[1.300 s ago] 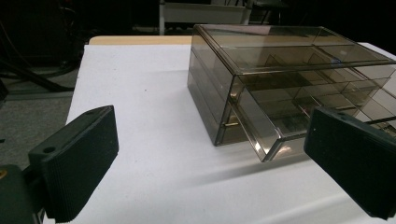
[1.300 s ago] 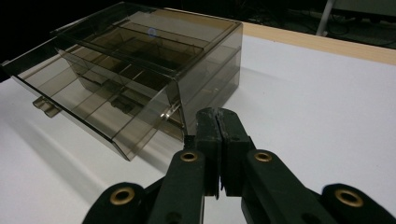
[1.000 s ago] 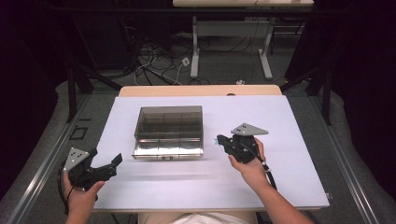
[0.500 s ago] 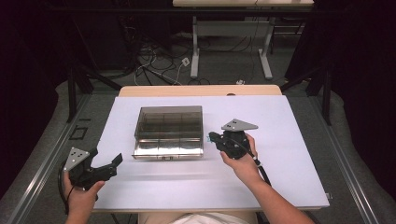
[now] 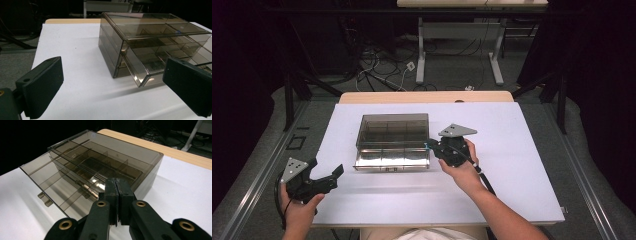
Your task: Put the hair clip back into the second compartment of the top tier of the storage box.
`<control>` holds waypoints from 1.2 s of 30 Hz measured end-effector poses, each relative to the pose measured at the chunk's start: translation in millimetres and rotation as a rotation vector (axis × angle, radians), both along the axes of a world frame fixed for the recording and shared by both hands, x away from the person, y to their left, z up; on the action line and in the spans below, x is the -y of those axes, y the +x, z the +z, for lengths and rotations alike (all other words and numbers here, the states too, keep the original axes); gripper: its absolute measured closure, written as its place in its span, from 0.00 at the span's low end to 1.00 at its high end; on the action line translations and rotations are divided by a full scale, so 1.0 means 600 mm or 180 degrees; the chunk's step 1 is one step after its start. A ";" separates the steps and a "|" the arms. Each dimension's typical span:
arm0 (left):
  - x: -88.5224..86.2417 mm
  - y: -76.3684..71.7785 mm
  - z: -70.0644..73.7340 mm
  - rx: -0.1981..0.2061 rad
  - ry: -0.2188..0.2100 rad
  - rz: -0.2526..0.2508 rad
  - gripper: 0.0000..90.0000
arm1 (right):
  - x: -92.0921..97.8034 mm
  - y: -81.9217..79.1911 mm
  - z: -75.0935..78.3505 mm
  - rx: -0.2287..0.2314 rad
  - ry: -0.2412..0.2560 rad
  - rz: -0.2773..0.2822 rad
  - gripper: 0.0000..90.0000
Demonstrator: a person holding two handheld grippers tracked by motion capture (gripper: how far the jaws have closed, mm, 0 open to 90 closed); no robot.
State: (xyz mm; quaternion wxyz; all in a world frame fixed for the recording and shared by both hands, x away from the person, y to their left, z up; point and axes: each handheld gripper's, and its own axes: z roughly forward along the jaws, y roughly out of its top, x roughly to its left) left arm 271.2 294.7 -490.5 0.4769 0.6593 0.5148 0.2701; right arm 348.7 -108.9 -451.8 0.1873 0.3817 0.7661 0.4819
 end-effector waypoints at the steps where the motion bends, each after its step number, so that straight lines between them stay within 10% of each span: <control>1: 0.000 0.000 0.000 0.0003 -0.0009 0.0001 0.03 | -0.002 0.001 0.001 -0.0001 -0.0005 0.0012 0.99; 36: 0.004 0.008 0.000 0.0007 -0.0017 -0.0057 0.04 | -0.069 0.012 0.004 -0.0006 -0.0109 0.0199 0.99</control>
